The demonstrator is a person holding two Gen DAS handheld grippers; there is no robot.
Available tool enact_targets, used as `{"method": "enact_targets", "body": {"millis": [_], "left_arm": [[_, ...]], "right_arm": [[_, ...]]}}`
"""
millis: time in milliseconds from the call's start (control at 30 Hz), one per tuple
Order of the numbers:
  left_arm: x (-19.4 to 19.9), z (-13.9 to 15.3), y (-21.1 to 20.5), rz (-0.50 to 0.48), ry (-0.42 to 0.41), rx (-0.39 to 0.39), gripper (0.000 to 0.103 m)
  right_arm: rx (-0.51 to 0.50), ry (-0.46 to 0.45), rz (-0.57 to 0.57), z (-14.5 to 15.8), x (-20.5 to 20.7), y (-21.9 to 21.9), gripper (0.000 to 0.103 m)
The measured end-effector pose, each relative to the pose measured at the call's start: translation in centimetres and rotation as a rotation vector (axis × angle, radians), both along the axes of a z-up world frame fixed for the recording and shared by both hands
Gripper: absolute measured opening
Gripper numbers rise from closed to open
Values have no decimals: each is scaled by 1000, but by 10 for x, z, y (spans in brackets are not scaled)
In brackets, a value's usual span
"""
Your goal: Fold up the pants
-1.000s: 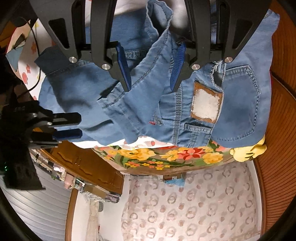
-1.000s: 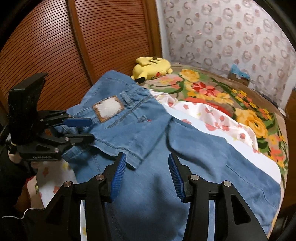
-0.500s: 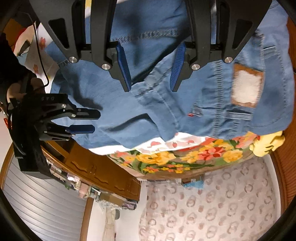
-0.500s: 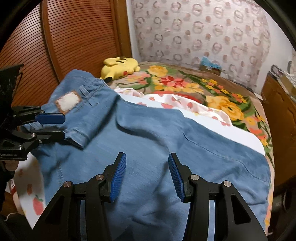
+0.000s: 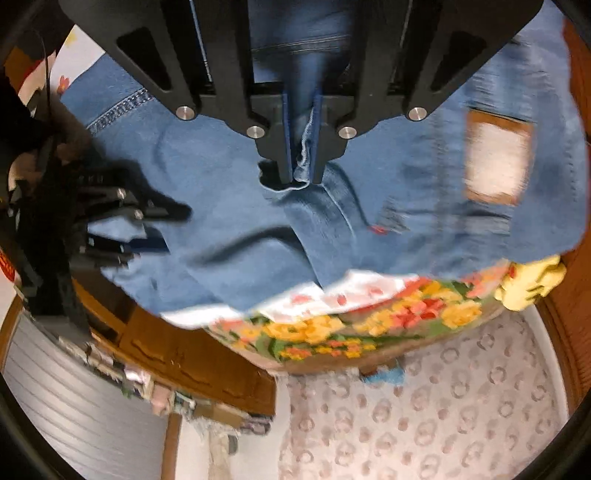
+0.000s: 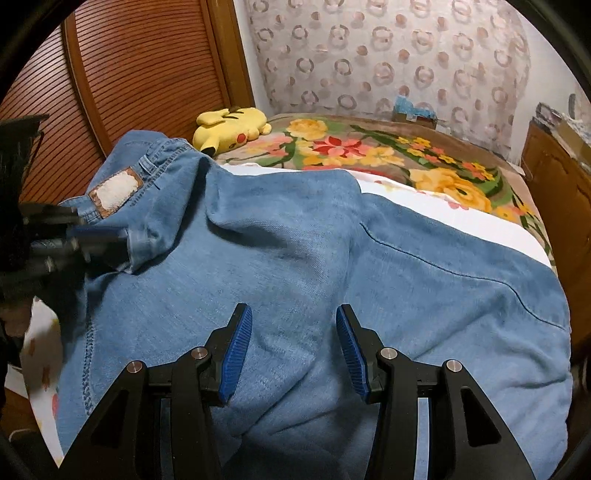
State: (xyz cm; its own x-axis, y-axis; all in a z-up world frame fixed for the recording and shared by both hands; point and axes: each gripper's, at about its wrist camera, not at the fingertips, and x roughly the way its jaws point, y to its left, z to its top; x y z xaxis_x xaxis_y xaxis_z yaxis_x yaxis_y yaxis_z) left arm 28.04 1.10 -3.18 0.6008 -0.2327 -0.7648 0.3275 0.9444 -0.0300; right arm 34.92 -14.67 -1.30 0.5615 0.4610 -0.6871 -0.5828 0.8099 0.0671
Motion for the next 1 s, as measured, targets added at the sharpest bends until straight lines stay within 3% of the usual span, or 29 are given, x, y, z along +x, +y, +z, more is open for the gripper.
{"method": "enact_targets", "body": {"millis": [233, 500, 600, 733, 1000], "left_arm": [[12, 44, 58, 112, -94, 36, 8], [36, 39, 82, 153, -78, 72, 8], [39, 35, 87, 167, -60, 78, 13], [28, 34, 97, 181, -63, 41, 38], [-8, 31, 86, 175, -77, -2, 39]], "right_arm": [[31, -6, -12, 2, -5, -7, 49], [44, -7, -15, -1, -9, -7, 49], [43, -7, -15, -1, -10, -7, 49], [42, -6, -13, -1, -11, -5, 49], [48, -6, -9, 1, -16, -6, 49]]}}
